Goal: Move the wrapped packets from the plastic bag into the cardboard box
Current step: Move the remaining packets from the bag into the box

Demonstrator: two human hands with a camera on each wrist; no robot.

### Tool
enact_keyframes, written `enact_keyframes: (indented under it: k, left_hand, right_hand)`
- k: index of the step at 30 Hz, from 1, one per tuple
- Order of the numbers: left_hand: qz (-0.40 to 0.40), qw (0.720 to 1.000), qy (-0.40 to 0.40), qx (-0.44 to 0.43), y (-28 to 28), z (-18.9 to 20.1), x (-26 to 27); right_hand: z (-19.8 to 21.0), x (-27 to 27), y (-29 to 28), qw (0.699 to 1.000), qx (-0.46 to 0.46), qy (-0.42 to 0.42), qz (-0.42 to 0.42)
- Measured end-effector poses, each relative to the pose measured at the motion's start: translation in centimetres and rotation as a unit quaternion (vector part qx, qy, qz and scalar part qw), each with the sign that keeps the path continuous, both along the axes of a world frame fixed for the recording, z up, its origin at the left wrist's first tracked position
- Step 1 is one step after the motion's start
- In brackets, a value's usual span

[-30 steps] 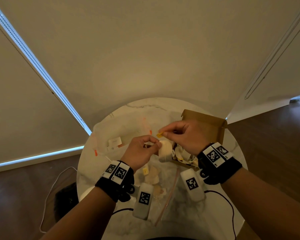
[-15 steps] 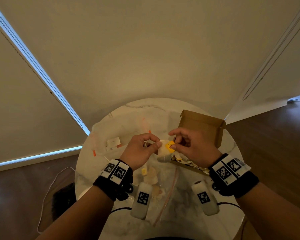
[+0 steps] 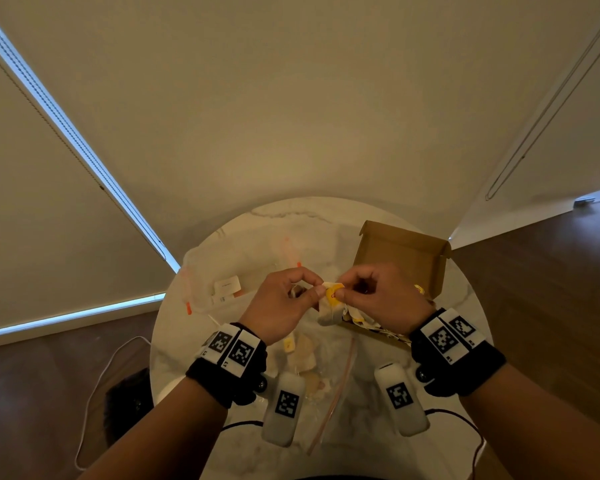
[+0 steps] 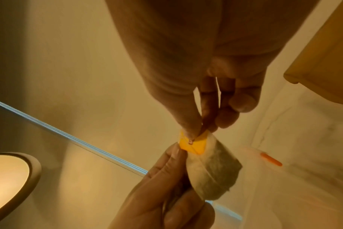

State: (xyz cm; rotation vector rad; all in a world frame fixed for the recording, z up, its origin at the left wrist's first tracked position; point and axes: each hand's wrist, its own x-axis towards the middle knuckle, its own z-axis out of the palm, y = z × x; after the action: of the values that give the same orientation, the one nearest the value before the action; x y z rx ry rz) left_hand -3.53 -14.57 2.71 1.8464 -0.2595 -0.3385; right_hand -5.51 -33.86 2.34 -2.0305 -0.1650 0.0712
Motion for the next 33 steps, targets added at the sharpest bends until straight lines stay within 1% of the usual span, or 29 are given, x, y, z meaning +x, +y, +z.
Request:
enact_keyframes:
  k: [2,3,4,5,7,9,11,15,19,23,29,33]
  left_hand:
    - [0.009,1.000,0.018,-0.007,0.0,-0.4,-0.1]
    - [0.020,0.999,0.039,-0.020,0.0,-0.5,-0.1]
    - [0.034,0.995,0.078,-0.049,0.1,-0.5,0.0]
    - [0.046,0.986,0.127,-0.095,0.3,-0.6,0.0]
    - [0.058,0.960,0.210,-0.177,0.7,-0.6,0.2]
    - [0.069,0.945,0.240,-0.212,1.0,-0.7,0.4]
    - [0.078,0.947,0.233,-0.209,1.2,-0.8,0.5]
    - [0.100,0.957,0.194,-0.190,1.2,-1.3,0.3]
    - [0.124,0.953,0.183,-0.205,1.2,-1.5,0.3]
    - [0.149,0.948,0.189,-0.207,1.1,-1.5,0.6]
    - [0.119,0.956,0.180,-0.199,1.0,-1.5,0.7]
    - [0.102,0.970,0.143,-0.170,1.0,-1.6,0.8]
  right_hand:
    - [-0.3,-0.1,0.0,1.000,0.015,-0.004,-0.014]
    - [-0.4,-0.1,0.0,0.999,0.022,-0.003,-0.023]
    - [-0.5,-0.1,-0.1,0.999,0.026,0.000,-0.031]
    - [-0.6,-0.2,-0.2,0.999,0.029,0.004,-0.037]
    - [-0.9,-0.2,-0.5,0.998,0.036,0.009,-0.046]
    - [-1.2,-0.2,-0.9,0.998,0.046,0.006,-0.052]
    - [-1.4,-0.3,-1.1,0.997,0.046,0.002,-0.054]
    - [-1.0,-0.5,-0.8,0.998,0.049,0.017,-0.042]
    - [-0.5,-0.8,-0.3,0.999,0.043,0.018,-0.019]
    - [-0.4,-0.9,-0.3,0.999,0.039,0.012,-0.011]
    - [-0.6,-0.7,0.0,0.999,0.043,0.004,-0.001]
    - [-0.7,-0.6,0.1,0.998,0.055,0.000,0.001]
